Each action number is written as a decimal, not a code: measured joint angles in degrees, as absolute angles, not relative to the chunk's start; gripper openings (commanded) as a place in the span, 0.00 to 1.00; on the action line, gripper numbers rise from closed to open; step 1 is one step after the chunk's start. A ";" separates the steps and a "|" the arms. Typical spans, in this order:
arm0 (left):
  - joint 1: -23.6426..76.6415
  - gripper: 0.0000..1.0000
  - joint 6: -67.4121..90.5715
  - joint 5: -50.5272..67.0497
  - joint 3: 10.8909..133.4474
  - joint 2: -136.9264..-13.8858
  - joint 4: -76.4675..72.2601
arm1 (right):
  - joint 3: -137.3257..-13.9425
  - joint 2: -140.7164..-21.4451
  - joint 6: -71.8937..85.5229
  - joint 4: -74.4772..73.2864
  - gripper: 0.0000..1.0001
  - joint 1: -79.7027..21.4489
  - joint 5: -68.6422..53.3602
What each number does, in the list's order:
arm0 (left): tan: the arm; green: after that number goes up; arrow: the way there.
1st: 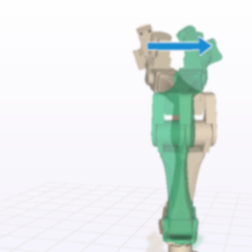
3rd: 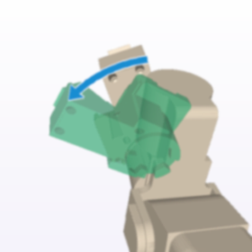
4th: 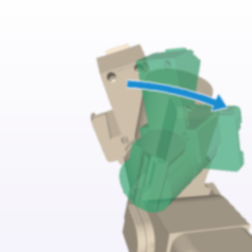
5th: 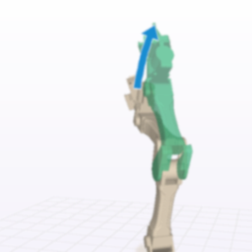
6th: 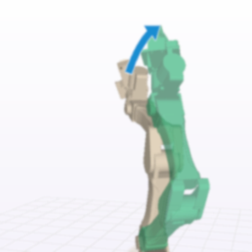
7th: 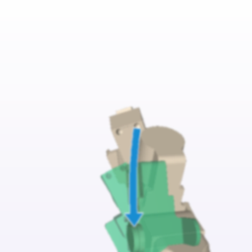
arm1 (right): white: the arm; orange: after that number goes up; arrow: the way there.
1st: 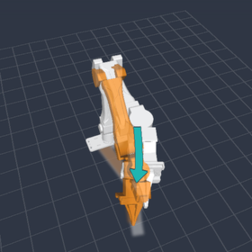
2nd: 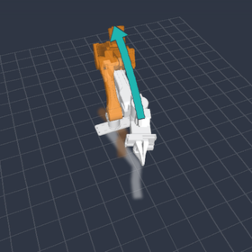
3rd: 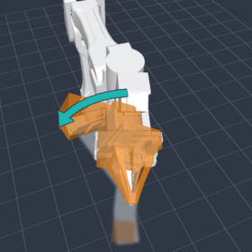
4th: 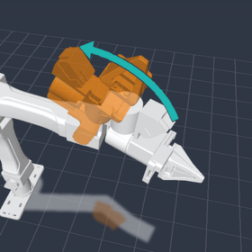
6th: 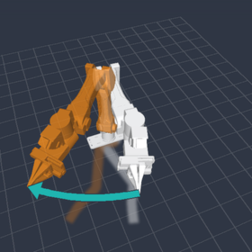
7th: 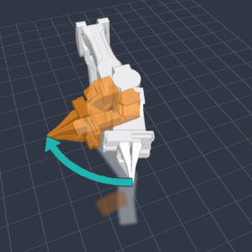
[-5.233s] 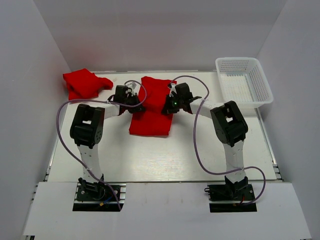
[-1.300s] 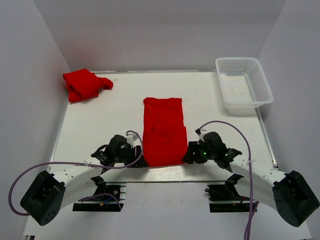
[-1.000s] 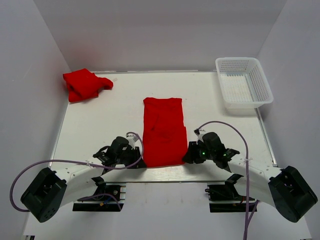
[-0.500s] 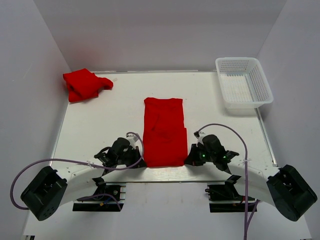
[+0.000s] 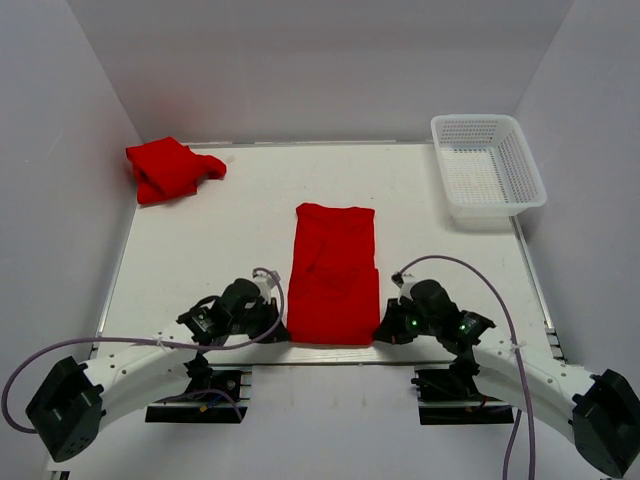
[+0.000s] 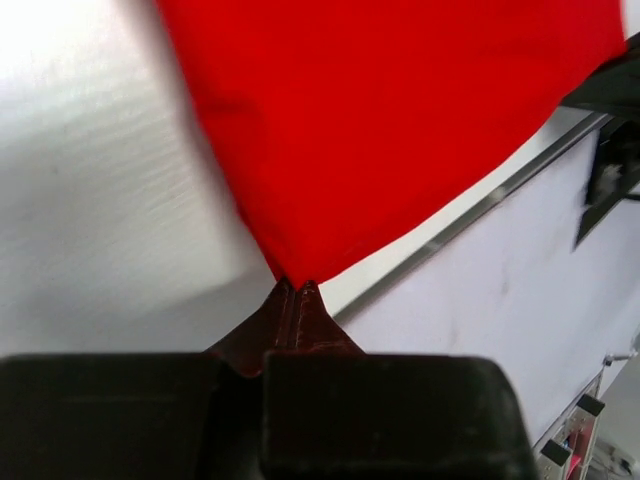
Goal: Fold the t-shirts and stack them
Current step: Grab one side of the 2/3 rectangular tshirt with both arms, then fold the long partially folded tshirt into a neat square
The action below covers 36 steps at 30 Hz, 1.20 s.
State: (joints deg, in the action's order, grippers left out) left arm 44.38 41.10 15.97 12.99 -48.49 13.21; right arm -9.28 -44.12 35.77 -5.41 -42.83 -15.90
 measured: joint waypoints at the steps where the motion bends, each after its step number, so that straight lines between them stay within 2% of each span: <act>1: 44.49 0.00 40.91 14.94 15.84 -48.29 15.77 | -10.81 -43.68 35.57 -7.64 0.00 -42.87 -15.22; 8: 44.42 0.00 38.89 7.44 31.79 -48.01 23.14 | -31.64 -44.34 31.66 -18.33 0.00 -42.81 -8.56; 13: 43.66 0.00 35.73 1.67 43.18 -53.41 26.94 | -41.95 -48.99 28.01 -20.62 0.00 -42.61 -1.87; 25: 39.07 0.00 30.24 -8.95 58.17 -69.06 28.93 | -51.29 -63.55 20.32 -20.80 0.00 -37.28 5.23; 36: 31.31 0.00 28.86 -5.93 63.64 -84.77 23.97 | -57.98 -80.20 18.00 -13.39 0.00 -28.32 -2.63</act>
State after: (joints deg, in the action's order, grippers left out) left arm 31.31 28.86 -5.93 63.64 -84.77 23.97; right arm -57.98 -80.20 18.00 -13.39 -28.32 -2.63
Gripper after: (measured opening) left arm 0.009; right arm 0.011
